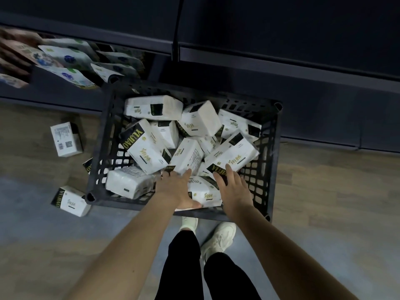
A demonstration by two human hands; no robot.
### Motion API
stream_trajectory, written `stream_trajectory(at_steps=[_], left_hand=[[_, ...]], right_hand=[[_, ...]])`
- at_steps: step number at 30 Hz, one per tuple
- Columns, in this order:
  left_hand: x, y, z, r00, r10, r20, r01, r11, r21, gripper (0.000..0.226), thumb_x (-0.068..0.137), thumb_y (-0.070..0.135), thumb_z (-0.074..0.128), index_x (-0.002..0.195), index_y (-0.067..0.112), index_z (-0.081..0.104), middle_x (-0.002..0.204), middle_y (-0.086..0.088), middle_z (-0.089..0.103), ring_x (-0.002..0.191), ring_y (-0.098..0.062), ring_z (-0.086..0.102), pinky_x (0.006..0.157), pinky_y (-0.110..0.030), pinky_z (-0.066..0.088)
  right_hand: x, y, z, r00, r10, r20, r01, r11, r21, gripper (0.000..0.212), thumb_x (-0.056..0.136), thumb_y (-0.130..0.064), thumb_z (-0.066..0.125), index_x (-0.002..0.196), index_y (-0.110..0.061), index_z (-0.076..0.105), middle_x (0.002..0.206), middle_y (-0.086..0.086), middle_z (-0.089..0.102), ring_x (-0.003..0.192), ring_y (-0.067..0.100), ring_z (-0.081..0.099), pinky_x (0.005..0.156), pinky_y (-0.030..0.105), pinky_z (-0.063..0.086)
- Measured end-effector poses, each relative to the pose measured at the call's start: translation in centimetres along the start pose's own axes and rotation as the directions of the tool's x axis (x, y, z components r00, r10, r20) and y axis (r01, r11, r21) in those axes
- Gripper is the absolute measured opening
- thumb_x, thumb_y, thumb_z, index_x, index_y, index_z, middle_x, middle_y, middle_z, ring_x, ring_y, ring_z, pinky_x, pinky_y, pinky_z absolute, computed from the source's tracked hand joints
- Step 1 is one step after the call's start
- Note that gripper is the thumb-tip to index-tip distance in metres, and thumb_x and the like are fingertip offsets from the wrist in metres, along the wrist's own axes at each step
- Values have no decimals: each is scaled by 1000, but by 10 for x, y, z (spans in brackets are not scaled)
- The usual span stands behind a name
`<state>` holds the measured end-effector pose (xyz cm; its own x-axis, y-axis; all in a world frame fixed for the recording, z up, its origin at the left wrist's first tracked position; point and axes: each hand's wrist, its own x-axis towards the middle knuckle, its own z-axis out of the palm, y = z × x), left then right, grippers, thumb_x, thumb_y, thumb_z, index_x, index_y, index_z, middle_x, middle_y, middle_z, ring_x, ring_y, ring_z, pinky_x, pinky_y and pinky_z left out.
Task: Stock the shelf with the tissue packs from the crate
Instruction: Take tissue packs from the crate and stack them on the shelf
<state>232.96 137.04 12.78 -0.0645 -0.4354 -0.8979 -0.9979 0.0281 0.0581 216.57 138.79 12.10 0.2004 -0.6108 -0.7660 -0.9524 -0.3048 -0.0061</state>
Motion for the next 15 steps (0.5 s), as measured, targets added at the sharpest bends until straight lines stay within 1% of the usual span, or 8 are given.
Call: stream_trajectory(at_steps=[4, 8, 10, 15], left_hand=[[-2, -1, -1, 999, 16, -37, -17, 999, -48, 110, 69, 70, 65, 151, 30, 4, 148, -13, 23, 138, -37, 17, 110, -48, 26], [-10, 0, -2, 993, 29, -115, -32, 999, -26, 102, 71, 68, 64, 150, 27, 14, 142, -13, 28, 132, -36, 23, 106, -45, 31], [-16, 0, -5, 986, 19, -167, -21, 1000, -14, 98, 72, 67, 63, 149, 26, 17, 140, -14, 29, 129, -34, 27, 104, -44, 34], [-41, -2, -19, 958, -33, -286, 22, 999, -41, 95, 75, 66, 60, 148, 24, 16, 138, -15, 29, 126, -34, 28, 103, -44, 34]], right_hand=[[-2, 0, -6, 1000, 9, -5, -9, 1000, 27, 94, 83, -15, 66, 149, -21, -1, 154, 20, -10, 142, 32, 8, 116, 41, 18], [-9, 3, -16, 999, 13, -41, -12, 1000, 29, 94, 83, -18, 66, 149, -20, -1, 154, 19, -10, 142, 33, 8, 115, 40, 20], [-14, 6, -23, 999, 14, -45, -12, 999, 32, 95, 83, -15, 66, 149, -21, -2, 154, 19, -11, 142, 34, 6, 116, 40, 19], [-37, 15, -42, 996, 38, -86, -33, 998, 58, 97, 80, -10, 67, 148, -23, -1, 154, 18, -12, 141, 35, 8, 114, 40, 18]])
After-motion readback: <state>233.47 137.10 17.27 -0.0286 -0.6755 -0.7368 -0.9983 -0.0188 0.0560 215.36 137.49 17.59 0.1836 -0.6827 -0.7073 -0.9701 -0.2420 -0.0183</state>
